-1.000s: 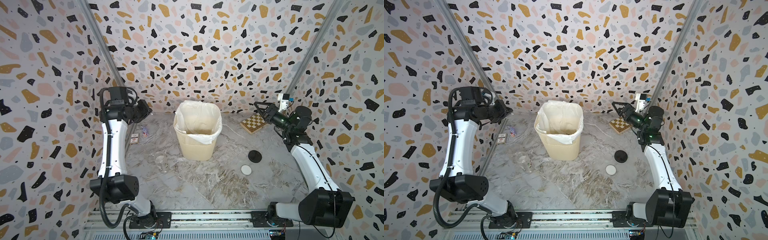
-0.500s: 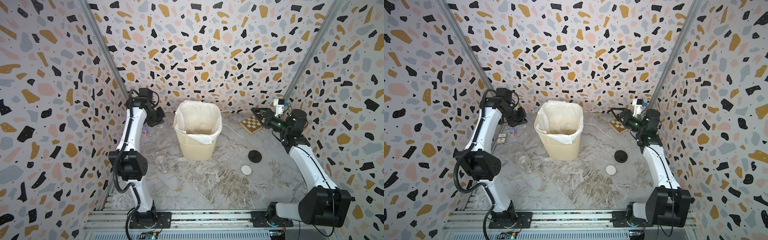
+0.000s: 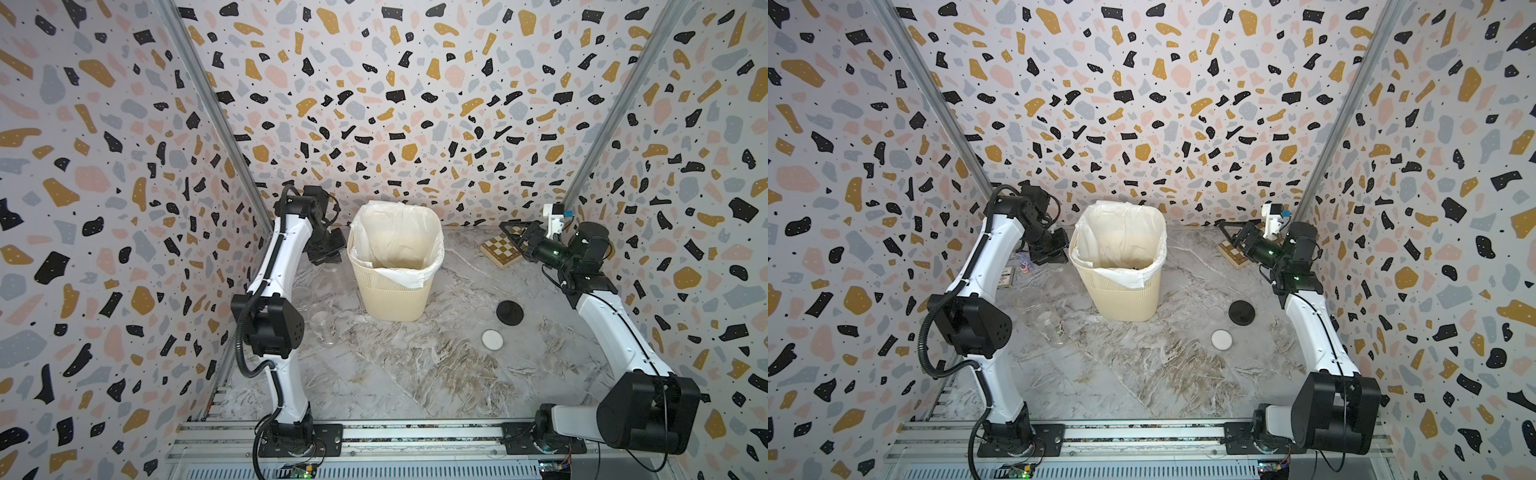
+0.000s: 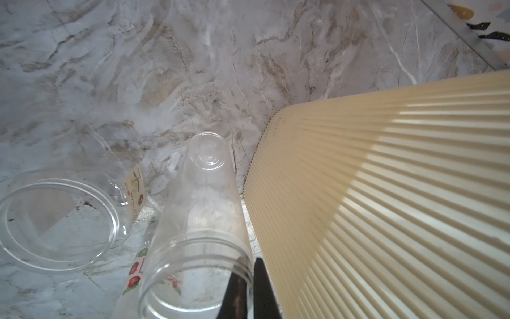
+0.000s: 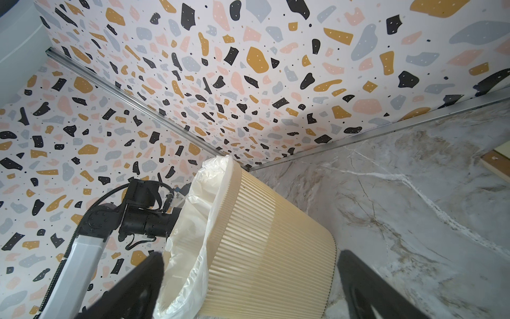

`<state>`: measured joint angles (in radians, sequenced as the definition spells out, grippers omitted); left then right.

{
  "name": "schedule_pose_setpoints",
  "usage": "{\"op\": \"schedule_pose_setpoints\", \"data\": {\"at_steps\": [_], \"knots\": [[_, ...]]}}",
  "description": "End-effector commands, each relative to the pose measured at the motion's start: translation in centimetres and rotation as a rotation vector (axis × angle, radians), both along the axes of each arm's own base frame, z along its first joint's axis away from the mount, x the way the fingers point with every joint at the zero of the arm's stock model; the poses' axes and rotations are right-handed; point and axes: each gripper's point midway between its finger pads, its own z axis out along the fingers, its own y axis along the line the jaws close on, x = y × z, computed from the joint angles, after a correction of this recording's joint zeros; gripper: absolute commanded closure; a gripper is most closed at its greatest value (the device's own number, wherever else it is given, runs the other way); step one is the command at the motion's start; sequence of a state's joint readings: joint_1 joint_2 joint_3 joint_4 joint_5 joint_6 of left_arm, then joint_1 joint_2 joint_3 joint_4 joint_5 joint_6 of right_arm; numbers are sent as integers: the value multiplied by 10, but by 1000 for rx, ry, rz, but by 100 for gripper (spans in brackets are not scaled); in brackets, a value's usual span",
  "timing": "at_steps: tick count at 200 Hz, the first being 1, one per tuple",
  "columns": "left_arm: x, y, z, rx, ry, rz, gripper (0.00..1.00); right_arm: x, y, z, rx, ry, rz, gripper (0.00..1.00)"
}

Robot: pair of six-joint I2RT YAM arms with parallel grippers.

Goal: Empty the moldy dried flower tea in the jars
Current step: Place the jar at the center of the board.

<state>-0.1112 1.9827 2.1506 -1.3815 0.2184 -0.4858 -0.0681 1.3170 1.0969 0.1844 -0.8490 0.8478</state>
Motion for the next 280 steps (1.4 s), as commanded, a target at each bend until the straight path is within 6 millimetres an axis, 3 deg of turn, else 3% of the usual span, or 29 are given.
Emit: {"op": "schedule_pose_setpoints", "data": {"at_steps": [1, 61, 134, 161, 206, 246, 280], "knots": [[-6, -4, -9, 9, 34, -30, 100, -8, 2, 8, -12, -36, 11, 0], [0, -14, -35, 30, 83, -56, 100, -6, 0, 5, -11, -28, 2, 0], [2, -14, -44, 31, 80, -45, 97, -6, -1, 4, -15, -26, -2, 0], [4, -12, -34, 39, 54, -41, 88, -6, 0, 3, -16, -26, 0, 0], [8, -3, -2, 76, -51, -25, 62, -6, -1, 2, -16, -24, -1, 0], [11, -1, 35, 77, -155, -23, 59, -5, -1, 0, -19, -22, -4, 0], [7, 17, 74, 89, -278, 6, 58, -5, -2, -1, -41, -28, -8, 0]]}}
